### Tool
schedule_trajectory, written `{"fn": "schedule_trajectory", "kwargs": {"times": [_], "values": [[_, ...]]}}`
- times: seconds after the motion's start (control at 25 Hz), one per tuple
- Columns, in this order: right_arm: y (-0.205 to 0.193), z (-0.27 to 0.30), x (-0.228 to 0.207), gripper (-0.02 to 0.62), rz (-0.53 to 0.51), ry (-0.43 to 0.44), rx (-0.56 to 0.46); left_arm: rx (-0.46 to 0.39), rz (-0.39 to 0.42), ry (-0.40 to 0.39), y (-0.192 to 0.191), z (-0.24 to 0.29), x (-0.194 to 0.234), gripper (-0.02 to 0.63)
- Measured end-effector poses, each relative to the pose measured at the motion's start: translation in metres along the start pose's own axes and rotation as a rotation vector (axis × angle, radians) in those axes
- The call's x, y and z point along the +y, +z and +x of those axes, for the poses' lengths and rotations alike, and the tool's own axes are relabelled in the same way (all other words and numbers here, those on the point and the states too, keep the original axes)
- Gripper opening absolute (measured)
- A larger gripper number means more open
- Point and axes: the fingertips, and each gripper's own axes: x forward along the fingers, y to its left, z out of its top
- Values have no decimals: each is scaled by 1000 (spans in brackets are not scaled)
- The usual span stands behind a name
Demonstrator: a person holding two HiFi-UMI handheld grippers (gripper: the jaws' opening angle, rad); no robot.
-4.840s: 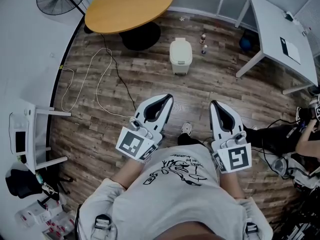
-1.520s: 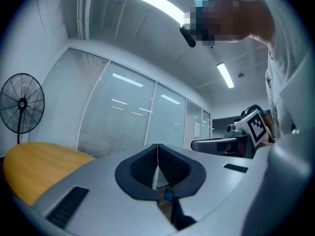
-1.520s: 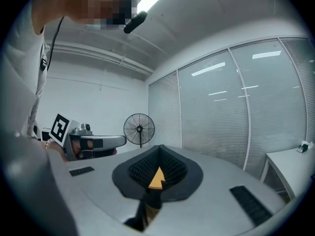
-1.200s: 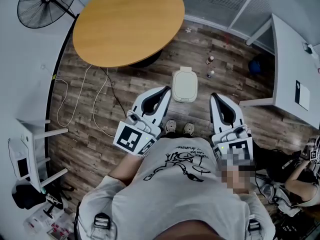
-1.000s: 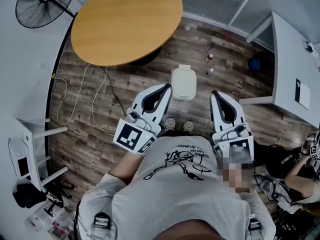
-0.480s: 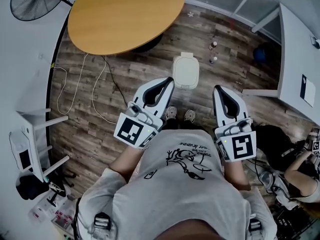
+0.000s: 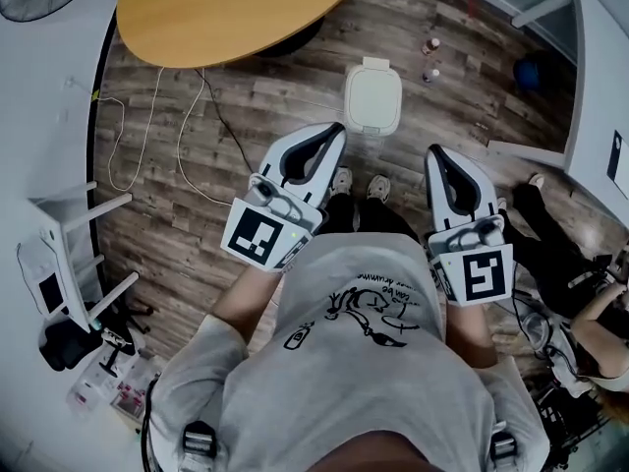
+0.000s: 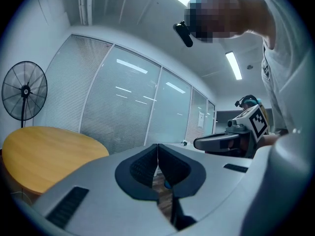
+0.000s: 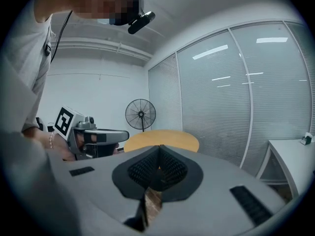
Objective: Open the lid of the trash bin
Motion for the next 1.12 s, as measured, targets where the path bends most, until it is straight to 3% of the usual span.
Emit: {"fn": "schedule_trajectory", "kwargs": {"times": [0.4, 0.6, 1.12], "values": [[-52, 30, -1, 8, 33, 4, 71, 39, -18, -3, -42, 13, 18, 20], [-78, 43, 0, 8, 19, 36, 111, 100, -43, -4, -73, 18, 27, 20], [-159, 70, 3, 17, 40, 41, 205, 137, -64, -28, -154, 27, 44, 20]]}}
